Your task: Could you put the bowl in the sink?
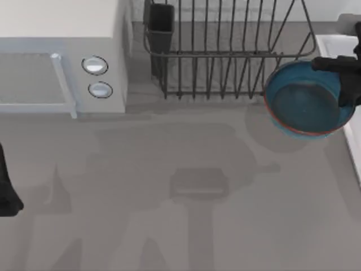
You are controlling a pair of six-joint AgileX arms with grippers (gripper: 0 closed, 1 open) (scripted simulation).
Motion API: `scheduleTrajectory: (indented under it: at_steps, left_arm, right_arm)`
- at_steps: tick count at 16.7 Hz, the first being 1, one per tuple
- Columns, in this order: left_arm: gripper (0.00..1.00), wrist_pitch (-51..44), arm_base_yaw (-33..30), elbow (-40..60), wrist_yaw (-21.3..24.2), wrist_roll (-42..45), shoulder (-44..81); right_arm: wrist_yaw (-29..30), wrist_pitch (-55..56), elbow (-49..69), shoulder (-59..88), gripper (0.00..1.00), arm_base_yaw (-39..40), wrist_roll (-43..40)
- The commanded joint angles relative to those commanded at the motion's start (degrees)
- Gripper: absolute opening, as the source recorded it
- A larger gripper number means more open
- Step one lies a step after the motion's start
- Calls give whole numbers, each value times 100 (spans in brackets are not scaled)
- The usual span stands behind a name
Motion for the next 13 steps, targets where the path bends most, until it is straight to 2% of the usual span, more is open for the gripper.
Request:
scheduleTrajectory:
  at_steps: [3, 13]
  left_arm:
    - [100, 0, 0, 0, 0, 0, 0]
    - [100, 0, 0, 0, 0, 0, 0]
  right_arm:
    - [-472, 1620, -875, -173, 0, -417, -125]
    - [-1804, 8311, -4308, -863, 0, -2398, -700]
